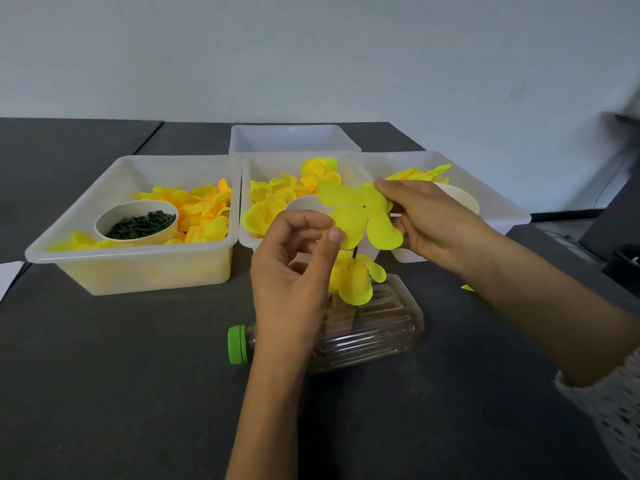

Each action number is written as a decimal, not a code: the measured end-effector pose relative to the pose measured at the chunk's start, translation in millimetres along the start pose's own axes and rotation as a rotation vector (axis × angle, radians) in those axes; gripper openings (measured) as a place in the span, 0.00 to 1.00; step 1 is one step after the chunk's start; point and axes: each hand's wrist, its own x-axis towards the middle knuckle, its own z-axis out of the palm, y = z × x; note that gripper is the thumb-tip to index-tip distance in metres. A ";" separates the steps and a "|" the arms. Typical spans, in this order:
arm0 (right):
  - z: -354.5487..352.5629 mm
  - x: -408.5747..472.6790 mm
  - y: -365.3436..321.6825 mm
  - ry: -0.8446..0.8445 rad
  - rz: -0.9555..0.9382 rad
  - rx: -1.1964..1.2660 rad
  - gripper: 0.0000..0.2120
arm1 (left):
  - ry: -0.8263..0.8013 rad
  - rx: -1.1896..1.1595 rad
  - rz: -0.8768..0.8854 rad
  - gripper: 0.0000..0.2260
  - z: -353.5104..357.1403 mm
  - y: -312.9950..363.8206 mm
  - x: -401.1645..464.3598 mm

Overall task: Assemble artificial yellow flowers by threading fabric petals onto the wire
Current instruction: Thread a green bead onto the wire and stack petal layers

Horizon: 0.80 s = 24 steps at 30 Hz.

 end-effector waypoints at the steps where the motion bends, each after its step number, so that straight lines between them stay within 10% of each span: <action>1: 0.6 -0.3 1.5 -0.004 0.006 -0.012 0.13 | 0.004 0.004 -0.004 0.02 -0.3 -0.7 0.2; 7: -0.1 -3.1 6.9 -0.027 0.040 -0.025 0.24 | -0.004 0.099 -0.004 0.04 0.9 -3.8 -2.5; 24: -0.9 -3.4 18.3 -0.002 -0.004 -0.131 0.18 | -0.063 0.168 0.044 0.06 -1.1 -5.1 -1.1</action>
